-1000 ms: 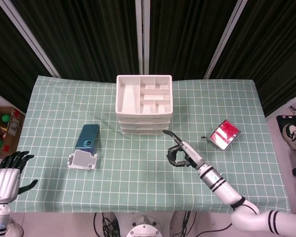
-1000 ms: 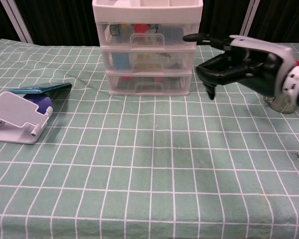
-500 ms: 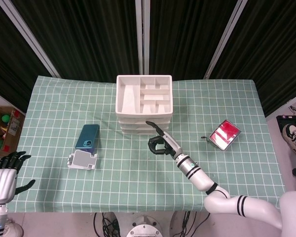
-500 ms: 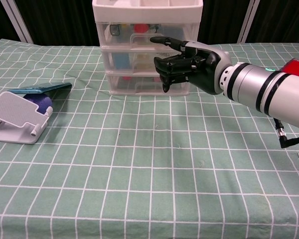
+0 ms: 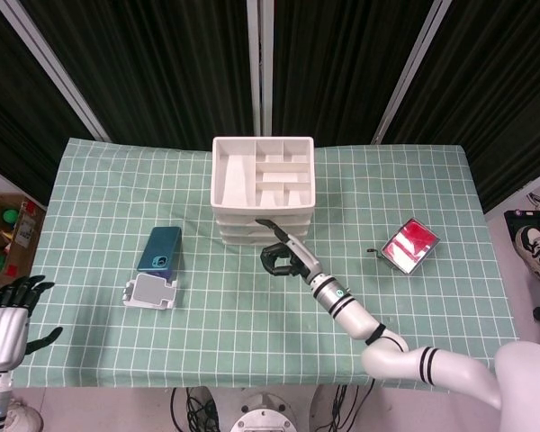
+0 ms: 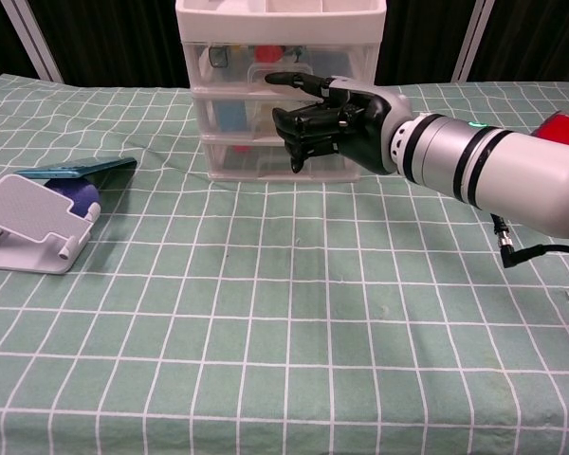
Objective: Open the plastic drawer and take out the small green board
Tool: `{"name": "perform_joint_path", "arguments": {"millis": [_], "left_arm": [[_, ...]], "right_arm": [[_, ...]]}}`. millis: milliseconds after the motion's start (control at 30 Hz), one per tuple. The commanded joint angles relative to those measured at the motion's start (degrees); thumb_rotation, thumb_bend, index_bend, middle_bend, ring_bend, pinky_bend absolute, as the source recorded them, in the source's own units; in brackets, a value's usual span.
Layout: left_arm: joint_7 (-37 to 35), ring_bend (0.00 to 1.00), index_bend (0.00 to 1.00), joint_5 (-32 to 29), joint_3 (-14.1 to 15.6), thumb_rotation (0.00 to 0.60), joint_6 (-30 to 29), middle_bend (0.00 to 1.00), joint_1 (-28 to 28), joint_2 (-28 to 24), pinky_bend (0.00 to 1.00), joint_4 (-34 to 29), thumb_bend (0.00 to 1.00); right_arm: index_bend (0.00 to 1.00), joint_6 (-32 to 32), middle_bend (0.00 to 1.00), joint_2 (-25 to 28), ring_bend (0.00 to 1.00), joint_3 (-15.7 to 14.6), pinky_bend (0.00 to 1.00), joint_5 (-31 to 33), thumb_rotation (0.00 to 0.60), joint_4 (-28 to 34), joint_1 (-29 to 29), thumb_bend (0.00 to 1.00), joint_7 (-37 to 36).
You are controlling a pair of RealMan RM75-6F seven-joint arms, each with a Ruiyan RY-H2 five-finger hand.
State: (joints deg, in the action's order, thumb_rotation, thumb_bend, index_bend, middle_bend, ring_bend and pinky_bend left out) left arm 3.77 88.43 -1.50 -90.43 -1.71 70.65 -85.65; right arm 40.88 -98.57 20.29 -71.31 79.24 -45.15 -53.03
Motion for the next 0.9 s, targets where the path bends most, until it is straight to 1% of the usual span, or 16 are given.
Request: {"name": "perform_joint_path", "arguments": {"millis": [33, 267, 367, 667, 800, 900], "left_arm": [[-0.03, 0.14, 0.25, -0.01, -0.01, 0.600, -0.05, 0.19, 0.04, 0.01, 0.21, 0.05, 0.00], [0.07, 0.14, 0.25, -0.07, 0.01, 0.600, -0.23, 0.19, 0.24, -0.08, 0.21, -0.07, 0.00], [0.15, 0.14, 0.25, -0.09, 0.02, 0.600, -0.24, 0.19, 0.29, -0.11, 0.21, -0.15, 0.00], [0.44, 0.14, 0.25, -0.12, -0.01, 0.600, -0.16, 0.19, 0.32, -0.32, 0.21, -0.48, 0.00], [0.44, 0.14, 0.25, -0.21, 0.01, 0.600, -0.10, 0.19, 0.37, -0.35, 0.21, -0.51, 0.00], [0.41, 0.14, 0.25, -0.25, 0.00, 0.600, -0.08, 0.19, 0.40, -0.25, 0.21, -0.43, 0.00]], "right_arm": [[0.08, -0.66, 0.73, -0.49, 0.67, 0.35, 0.62, 0.27, 0.600, -1.02, -0.72, 0.47, 0.17], [0.10, -2.11, 0.73, -1.31, 0.67, 1.23, 0.62, 0.62, 0.600, -2.56, -2.11, 0.48, -0.19], [0.13, -2.75, 0.73, -1.57, 0.67, 1.57, 0.62, 0.82, 0.600, -3.05, -2.60, 0.48, -0.48], [0.23, -3.93, 0.74, -2.48, 0.67, 1.97, 0.62, 0.84, 0.600, -4.67, -3.72, 0.48, -0.87], [0.31, -3.80, 0.74, -2.45, 0.67, 1.73, 0.62, 0.44, 0.600, -4.59, -3.50, 0.49, -1.20], [0.34, -3.19, 0.74, -2.07, 0.67, 1.33, 0.62, -0.28, 0.600, -3.95, -2.91, 0.49, -1.64]]}}
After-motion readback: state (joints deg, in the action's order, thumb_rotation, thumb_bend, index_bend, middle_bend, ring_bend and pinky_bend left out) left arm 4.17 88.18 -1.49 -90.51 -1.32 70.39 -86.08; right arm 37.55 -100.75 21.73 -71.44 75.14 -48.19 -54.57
